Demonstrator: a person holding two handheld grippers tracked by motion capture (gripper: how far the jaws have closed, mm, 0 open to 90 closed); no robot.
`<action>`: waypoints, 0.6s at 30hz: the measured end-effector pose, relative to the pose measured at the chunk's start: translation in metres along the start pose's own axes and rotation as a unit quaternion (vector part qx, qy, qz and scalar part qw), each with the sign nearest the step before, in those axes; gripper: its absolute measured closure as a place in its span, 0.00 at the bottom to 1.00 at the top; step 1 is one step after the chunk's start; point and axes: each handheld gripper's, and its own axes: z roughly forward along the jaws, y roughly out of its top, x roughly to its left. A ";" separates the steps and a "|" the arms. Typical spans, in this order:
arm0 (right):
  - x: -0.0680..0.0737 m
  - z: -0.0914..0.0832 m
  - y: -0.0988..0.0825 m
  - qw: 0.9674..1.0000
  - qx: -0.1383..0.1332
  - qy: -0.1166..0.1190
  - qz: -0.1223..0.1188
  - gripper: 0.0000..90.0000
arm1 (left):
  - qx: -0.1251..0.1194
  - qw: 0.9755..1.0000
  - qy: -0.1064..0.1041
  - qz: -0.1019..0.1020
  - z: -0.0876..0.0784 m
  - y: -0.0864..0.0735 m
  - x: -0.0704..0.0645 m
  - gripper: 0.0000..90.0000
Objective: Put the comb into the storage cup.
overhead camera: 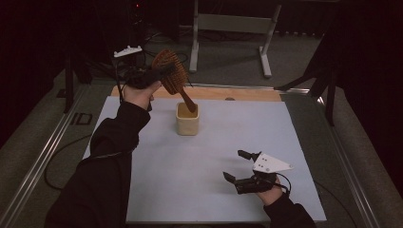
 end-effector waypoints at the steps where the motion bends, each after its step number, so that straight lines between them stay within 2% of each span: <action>1: 0.000 0.000 0.000 1.000 0.000 -0.001 0.001 0.11 | 0.002 1.000 0.002 0.000 0.001 -0.001 0.001 0.57; 11: -0.001 0.000 0.000 1.000 -0.001 0.000 0.001 0.11 | 0.013 1.000 0.014 -0.006 0.011 -0.014 0.011 0.57; 18: -0.001 0.000 -0.001 1.000 0.000 0.001 0.001 0.11 | 0.018 1.000 0.015 -0.011 0.018 -0.023 0.017 0.57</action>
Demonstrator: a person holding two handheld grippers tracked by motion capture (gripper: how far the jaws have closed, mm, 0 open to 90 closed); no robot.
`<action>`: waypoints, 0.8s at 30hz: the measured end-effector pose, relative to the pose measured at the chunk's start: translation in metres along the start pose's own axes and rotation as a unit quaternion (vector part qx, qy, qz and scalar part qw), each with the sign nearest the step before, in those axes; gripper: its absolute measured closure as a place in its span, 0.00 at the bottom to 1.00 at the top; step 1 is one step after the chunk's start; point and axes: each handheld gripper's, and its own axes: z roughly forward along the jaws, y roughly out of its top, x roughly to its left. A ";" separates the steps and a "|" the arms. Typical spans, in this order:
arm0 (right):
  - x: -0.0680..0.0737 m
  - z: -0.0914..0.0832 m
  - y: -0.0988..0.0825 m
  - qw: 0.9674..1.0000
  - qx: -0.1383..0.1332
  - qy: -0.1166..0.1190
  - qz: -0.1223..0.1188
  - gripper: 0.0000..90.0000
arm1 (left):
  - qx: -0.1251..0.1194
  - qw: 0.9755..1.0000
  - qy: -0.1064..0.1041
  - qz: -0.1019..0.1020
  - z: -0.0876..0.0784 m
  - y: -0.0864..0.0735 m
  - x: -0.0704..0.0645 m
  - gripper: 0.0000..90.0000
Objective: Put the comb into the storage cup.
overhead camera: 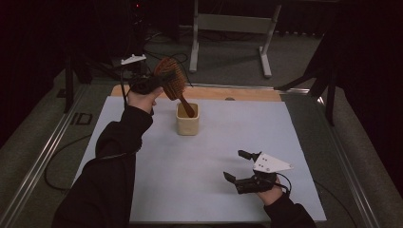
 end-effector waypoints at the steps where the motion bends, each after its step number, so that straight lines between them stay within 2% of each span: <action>1: 0.000 0.000 0.000 1.000 0.000 0.001 0.000 0.11 | 0.002 1.000 0.001 0.002 0.001 -0.001 0.000 0.57; 24: 0.000 0.001 -0.001 1.000 0.003 0.005 0.004 0.11 | 0.036 0.999 -0.001 -0.003 0.026 -0.026 0.007 0.57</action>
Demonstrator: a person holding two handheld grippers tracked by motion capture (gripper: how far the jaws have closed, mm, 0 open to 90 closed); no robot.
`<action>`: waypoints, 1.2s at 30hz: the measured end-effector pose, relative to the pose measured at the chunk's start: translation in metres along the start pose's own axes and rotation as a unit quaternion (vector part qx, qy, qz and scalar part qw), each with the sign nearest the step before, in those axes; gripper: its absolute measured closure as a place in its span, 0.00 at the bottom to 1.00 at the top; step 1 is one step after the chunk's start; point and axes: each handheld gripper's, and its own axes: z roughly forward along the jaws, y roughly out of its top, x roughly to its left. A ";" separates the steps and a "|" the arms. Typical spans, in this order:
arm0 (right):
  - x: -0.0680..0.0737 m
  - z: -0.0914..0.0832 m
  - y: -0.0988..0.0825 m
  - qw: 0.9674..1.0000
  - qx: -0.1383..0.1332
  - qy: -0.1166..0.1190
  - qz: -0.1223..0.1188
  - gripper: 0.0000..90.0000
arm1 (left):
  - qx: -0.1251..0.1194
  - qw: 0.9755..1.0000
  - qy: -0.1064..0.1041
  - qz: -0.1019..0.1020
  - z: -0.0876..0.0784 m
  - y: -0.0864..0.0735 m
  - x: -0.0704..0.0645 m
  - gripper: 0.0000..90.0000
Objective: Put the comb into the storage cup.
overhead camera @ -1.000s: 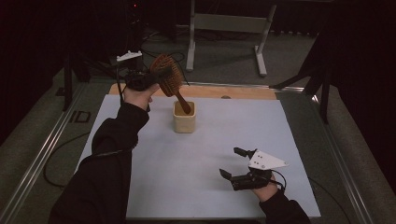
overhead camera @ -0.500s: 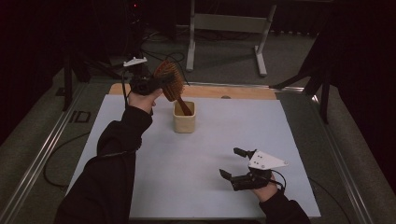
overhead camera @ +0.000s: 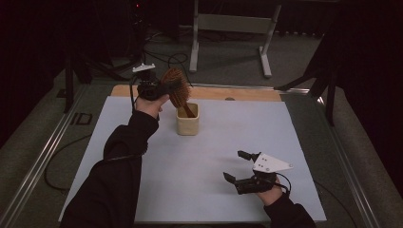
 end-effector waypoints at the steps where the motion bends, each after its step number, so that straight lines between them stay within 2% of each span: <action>1: 0.000 0.000 0.000 1.000 0.000 0.000 0.001 0.11 | 0.002 1.000 0.001 0.001 0.001 -0.001 0.000 0.57; 8: 0.000 0.000 0.000 1.000 0.001 0.001 0.000 0.11 | 0.013 1.000 0.001 0.002 0.007 -0.006 0.002 0.57; 15: -0.001 -0.001 0.000 1.000 -0.002 0.000 0.003 0.11 | 0.013 1.000 -0.001 -0.007 0.010 -0.010 0.005 0.57; 24: -0.001 -0.001 0.000 1.000 0.000 -0.001 0.002 0.11 | 0.025 1.000 -0.007 -0.013 0.015 -0.015 0.009 0.57; 36: -0.001 -0.001 0.000 1.000 0.000 0.000 0.004 0.11 | 0.025 0.999 -0.010 -0.021 0.018 -0.019 0.016 0.56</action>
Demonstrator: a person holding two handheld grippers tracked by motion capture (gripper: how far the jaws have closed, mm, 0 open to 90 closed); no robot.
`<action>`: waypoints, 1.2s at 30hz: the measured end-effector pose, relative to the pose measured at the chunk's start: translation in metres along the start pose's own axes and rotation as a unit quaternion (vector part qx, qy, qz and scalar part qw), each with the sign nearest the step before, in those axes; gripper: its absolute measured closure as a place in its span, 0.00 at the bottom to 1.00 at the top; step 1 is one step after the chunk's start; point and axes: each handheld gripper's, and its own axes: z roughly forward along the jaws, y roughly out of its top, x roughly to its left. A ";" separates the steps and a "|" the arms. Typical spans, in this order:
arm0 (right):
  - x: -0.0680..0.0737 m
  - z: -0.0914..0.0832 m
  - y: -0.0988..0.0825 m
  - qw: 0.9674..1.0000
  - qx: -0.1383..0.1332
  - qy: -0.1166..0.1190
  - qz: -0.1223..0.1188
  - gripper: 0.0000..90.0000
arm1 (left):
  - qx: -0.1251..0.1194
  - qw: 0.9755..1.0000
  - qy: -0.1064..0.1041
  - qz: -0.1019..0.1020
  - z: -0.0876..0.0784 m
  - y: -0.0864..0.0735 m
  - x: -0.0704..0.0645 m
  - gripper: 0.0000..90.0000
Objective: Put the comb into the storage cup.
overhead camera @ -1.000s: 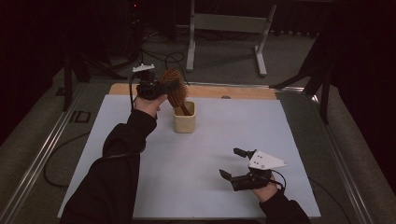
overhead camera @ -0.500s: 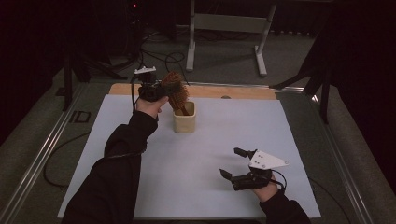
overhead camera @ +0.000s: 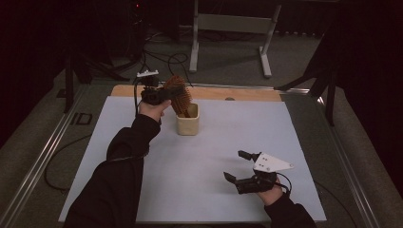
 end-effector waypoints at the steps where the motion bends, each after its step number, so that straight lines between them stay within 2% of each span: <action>1: 0.000 0.000 0.000 1.000 0.001 0.000 0.000 0.11 | -0.002 1.000 0.003 -0.005 0.000 -0.001 0.001 0.56; 6: 0.000 0.000 0.000 1.000 0.001 0.001 0.000 0.11 | -0.007 1.000 0.007 -0.018 0.000 -0.002 0.005 0.54; 8: 0.000 0.000 0.000 1.000 0.002 0.001 -0.001 0.11 | -0.002 1.000 0.009 -0.008 0.000 -0.001 0.005 0.53; 14: 0.000 0.000 0.000 1.000 0.003 0.002 -0.001 0.11 | 0.010 1.000 0.012 0.003 -0.001 0.000 0.004 0.49; 19: 0.000 0.000 0.000 1.000 0.004 0.003 -0.001 0.11 | 0.024 1.000 0.007 -0.002 -0.002 0.001 0.007 0.41; 24: 0.000 0.000 0.000 1.000 0.005 0.002 0.001 0.11 | 0.029 0.999 0.015 0.001 -0.006 0.002 0.009 0.31; 27: 0.000 0.000 0.000 1.000 0.005 0.002 0.000 0.11 | 0.031 0.999 0.001 0.008 -0.009 0.002 0.011 0.21; 28: 0.001 0.000 0.000 1.000 0.005 0.003 -0.001 0.11 | 0.029 0.999 0.008 0.013 -0.010 0.002 0.010 0.21; 30: 0.001 0.000 0.000 1.000 0.006 0.002 0.001 0.11 | 0.027 0.999 0.006 0.023 -0.013 0.002 0.010 0.18; 36: 0.001 0.000 0.000 1.000 0.005 0.002 -0.002 0.11 | 0.025 0.999 0.008 0.029 -0.021 0.004 0.011 0.11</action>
